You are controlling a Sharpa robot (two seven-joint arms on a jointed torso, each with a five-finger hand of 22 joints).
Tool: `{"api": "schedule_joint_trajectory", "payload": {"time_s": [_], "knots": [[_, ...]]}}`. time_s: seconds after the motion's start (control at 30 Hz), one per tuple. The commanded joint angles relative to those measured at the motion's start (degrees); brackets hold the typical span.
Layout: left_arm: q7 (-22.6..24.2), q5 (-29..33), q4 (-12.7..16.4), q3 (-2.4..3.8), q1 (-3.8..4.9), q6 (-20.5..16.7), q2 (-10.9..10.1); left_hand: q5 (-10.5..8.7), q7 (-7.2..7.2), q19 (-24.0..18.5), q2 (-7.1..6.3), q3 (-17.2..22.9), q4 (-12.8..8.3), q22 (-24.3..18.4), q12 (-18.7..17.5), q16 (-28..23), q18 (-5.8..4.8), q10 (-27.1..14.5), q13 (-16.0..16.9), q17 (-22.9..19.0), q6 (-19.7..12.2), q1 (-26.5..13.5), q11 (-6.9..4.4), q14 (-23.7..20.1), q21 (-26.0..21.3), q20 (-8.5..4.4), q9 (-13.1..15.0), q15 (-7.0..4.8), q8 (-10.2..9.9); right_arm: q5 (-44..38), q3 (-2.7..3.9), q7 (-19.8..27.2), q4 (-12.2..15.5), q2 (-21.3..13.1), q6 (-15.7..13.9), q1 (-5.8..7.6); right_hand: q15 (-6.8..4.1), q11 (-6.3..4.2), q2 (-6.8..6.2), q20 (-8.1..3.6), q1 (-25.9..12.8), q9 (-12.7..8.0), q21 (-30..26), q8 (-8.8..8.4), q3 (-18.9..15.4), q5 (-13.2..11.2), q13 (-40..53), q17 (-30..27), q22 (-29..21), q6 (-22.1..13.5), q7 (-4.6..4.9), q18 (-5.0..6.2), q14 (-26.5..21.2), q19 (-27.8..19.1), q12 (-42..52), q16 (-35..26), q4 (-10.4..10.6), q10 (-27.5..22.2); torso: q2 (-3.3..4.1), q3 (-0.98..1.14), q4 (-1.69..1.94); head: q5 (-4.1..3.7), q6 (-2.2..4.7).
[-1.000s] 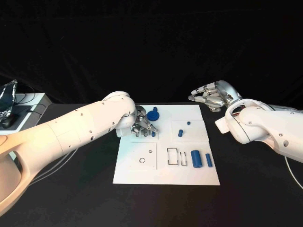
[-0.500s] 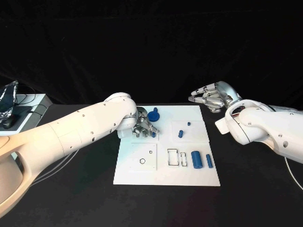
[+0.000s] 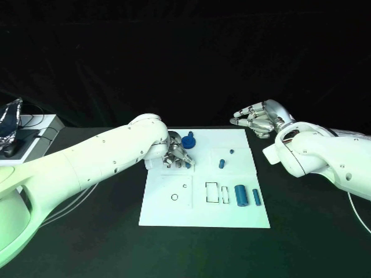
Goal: Assemble the parts on the task board
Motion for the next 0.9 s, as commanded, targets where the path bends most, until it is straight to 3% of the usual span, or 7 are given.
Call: {"api": "schedule_joint_trajectory", "payload": {"time_s": [0.03,0.37,0.5,0.6,0.73,0.9], "knots": [[1.1,0.9,-0.1,-0.04,-0.01,0.3,0.2,0.11,-0.13,0.4,-0.64,1.7,-0.7,0.2,0.4,0.3,-0.99,-0.3,-0.1,0.0,-0.3,-0.5,-0.06,0.0,-0.3,-0.11,0.3,-0.4,0.1,-0.7,0.04,0.1,0.0,0.1,0.8,0.01,-0.14,-0.27,0.09,-0.11,-0.3,0.1,-0.2,-0.2,-0.1,0.1,0.0,0.0,9.8,0.0,0.47,-0.03,-0.1,3.5,-0.2,-0.2,-0.3,-0.1,0.02,0.0,-0.01,-0.07,-0.02],[1.6,1.4,-0.3,-0.12,-0.03,-0.5,0.2,0.13,-0.24,0.5,-0.63,4.2,-2.1,0.8,0.5,0.3,-1.06,-0.3,-0.6,0.0,-0.5,-0.9,-0.26,0.0,-0.6,-0.18,1.1,-0.48,0.3,-0.9,0.04,-0.1,0.1,0.1,0.9,0.01,-0.16,-0.31,-0.17,-0.12,0.3,0.1,-0.2,-0.18,0.0,0.0,0.0,0.0,9.8,0.1,0.46,-0.02,-0.1,3.5,-0.3,-0.3,-0.8,-0.2,0.02,-0.02,0.09,-0.11,-0.08],[2.1,1.7,-0.3,-0.14,-0.03,-0.4,0.2,0.17,-0.37,0.4,-0.02,7.6,-4.1,1.0,0.3,0.2,-1.1,-0.5,-0.8,-0.1,-0.6,0.4,-0.39,-0.1,-0.8,-0.25,1.0,-0.61,0.0,-0.9,0.04,-0.1,0.0,0.1,0.9,0.01,-0.16,-0.31,-0.17,-0.12,0.3,0.1,-0.2,-0.18,0.0,0.0,0.0,0.0,9.8,0.1,0.46,-0.02,-0.1,3.5,-0.3,-0.3,-0.8,-0.2,-0.01,0.0,0.04,0.03,-0.13],[2.5,1.9,-0.2,-0.15,-0.03,-0.4,0.1,0.49,-0.4,0.3,0.77,11.5,-7.1,1.0,0.0,0.1,-1.1,-0.6,-1.0,-0.1,-0.9,2.3,-0.45,-0.2,-0.9,-0.32,0.9,-0.68,-0.3,-0.9,0.04,-0.1,0.0,0.2,1.0,0.01,-0.16,-0.31,-0.17,-0.12,0.3,0.1,-0.2,-0.18,0.0,0.0,0.0,0.0,9.8,0.1,0.46,-0.02,-0.1,3.5,-0.3,-0.3,-0.8,-0.2,-0.03,0.01,0.06,0.02,-0.15],[3.2,2.3,-0.1,-0.17,-0.03,-0.7,0.0,4.29,0.02,0.1,1.55,15.9,-12.3,1.3,-0.7,0.5,-0.98,0.0,-1.6,0.3,-1.9,2.2,-0.36,-0.1,-0.9,-0.34,2.5,-0.58,0.7,-0.9,0.04,-0.1,0.0,0.1,1.0,0.01,-0.16,-0.29,-0.1,-0.12,0.1,0.1,-0.2,-0.22,0.0,0.1,0.0,0.0,9.8,0.1,0.47,-0.02,-0.1,3.5,-0.3,-0.3,-1.0,-0.1,-0.02,0.02,0.13,-0.06,-0.21],[3.7,2.6,0.2,-0.19,-0.03,-2.0,-0.1,7.32,0.17,0.5,1.66,16.8,-14.1,1.9,-1.2,1.2,-0.85,0.8,-2.1,1.4,-1.7,1.5,-0.5,0.5,-0.5,-0.44,3.3,-0.72,1.2,-0.9,0.04,0.0,-0.1,0.1,1.0,0.01,-0.16,-0.29,-0.1,-0.12,0.1,0.1,-0.2,-0.22,0.0,0.1,0.0,0.0,9.8,0.1,0.47,-0.02,-0.1,3.5,-0.3,-0.3,-1.0,-0.1,-0.08,0.05,0.14,0.09,-0.36]]}}
